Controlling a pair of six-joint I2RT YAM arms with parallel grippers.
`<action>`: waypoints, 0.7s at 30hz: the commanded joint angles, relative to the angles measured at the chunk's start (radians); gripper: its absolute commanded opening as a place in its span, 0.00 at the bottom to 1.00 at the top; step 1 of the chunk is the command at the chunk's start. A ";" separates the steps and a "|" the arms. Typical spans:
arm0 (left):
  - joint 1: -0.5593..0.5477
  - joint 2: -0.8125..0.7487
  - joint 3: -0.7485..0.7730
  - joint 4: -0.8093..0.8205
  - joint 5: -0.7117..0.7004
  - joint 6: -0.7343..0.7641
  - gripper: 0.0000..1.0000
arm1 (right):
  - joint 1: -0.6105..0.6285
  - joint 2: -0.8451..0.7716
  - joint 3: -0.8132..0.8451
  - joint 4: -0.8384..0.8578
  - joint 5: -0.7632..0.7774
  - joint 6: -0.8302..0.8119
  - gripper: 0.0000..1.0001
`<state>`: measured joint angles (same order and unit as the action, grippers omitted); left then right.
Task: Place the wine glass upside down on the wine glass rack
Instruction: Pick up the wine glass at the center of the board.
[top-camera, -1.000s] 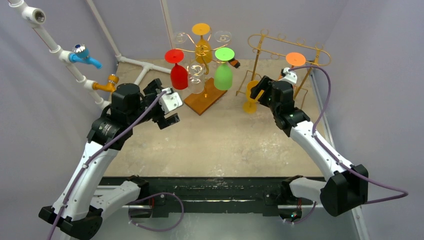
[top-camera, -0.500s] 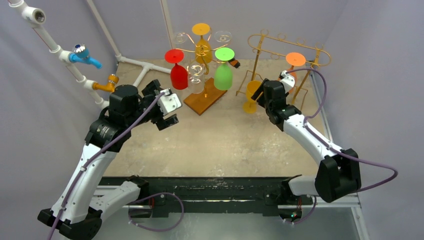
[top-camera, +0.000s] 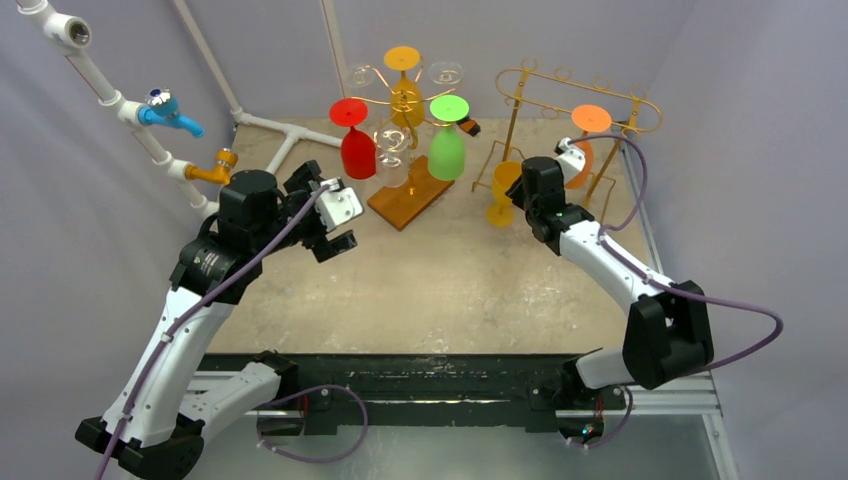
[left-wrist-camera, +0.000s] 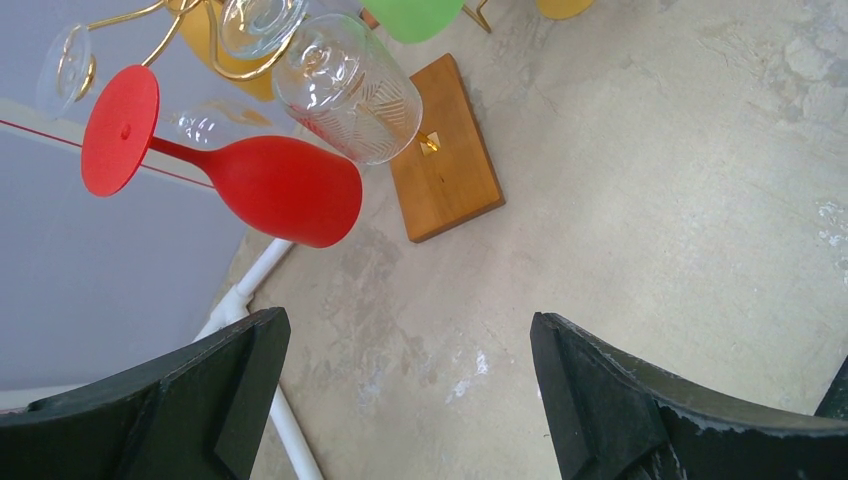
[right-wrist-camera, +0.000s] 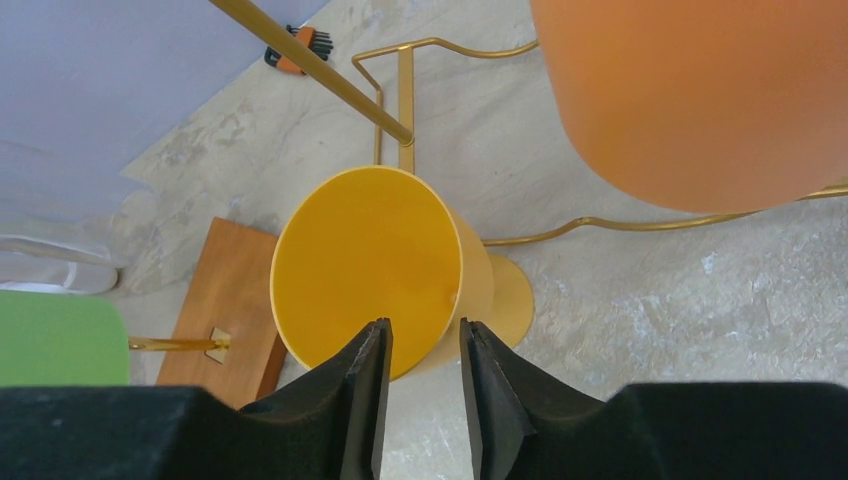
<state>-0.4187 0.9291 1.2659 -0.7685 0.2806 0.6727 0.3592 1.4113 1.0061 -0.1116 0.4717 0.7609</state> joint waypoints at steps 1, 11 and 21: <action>0.000 -0.001 0.019 0.013 0.004 -0.081 1.00 | 0.004 -0.048 -0.033 0.054 0.000 0.014 0.36; 0.000 0.002 0.030 -0.014 0.087 -0.151 1.00 | 0.007 -0.060 -0.083 0.057 -0.010 0.017 0.30; 0.000 0.006 0.044 -0.020 0.095 -0.143 1.00 | 0.009 -0.046 -0.086 0.042 -0.072 -0.026 0.16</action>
<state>-0.4187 0.9348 1.2663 -0.7887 0.3592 0.5598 0.3599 1.3792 0.9268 -0.0776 0.4290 0.7597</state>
